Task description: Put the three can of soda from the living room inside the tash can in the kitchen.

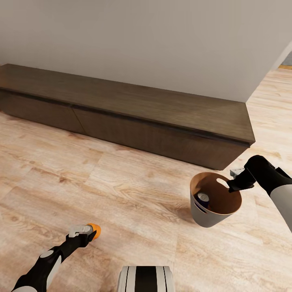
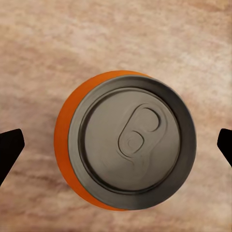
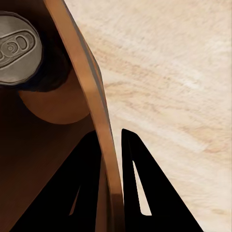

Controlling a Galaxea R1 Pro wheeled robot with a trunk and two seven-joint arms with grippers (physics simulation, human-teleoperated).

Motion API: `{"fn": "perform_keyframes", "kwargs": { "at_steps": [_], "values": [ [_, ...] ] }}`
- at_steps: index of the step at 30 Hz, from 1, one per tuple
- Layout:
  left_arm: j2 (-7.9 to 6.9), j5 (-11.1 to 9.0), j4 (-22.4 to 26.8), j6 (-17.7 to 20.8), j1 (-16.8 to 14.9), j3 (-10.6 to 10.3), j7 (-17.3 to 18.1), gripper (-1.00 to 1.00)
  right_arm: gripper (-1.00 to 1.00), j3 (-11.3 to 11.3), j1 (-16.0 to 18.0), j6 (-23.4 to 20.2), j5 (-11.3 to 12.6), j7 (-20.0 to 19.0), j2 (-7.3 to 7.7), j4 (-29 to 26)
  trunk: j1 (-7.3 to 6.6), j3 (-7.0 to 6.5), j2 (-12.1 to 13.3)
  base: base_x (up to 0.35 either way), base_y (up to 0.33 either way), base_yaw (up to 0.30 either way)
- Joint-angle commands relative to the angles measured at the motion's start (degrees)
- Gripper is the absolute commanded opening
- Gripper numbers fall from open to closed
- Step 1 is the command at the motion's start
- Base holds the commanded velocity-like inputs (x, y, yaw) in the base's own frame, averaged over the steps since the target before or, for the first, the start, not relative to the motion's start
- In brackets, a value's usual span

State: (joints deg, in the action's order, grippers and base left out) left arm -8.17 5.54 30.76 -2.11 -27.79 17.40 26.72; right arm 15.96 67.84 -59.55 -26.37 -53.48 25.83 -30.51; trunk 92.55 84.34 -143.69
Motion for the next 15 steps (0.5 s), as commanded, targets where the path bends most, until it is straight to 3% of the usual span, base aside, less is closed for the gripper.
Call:
{"fn": "perform_keyframes", "kwargs": {
  "at_steps": [1, 15],
  "values": [
    [0.00, 0.0, 0.0, 0.0, 0.0, 0.0, 0.0, 1.00, -1.00, 0.0, 0.0, -0.5, 0.8, -0.2, 0.03, 0.0, -0.01, 0.00, 0.0, 0.000, 0.000, 0.000],
    [0.00, 0.0, 0.0, -0.3, 0.0, 0.0, 0.0, 1.00, -1.00, 0.0, 0.0, -0.5, 0.8, -0.2, 0.02, 0.0, -0.01, 0.00, 0.0, 0.000, 0.000, 0.000]
  ]
}}
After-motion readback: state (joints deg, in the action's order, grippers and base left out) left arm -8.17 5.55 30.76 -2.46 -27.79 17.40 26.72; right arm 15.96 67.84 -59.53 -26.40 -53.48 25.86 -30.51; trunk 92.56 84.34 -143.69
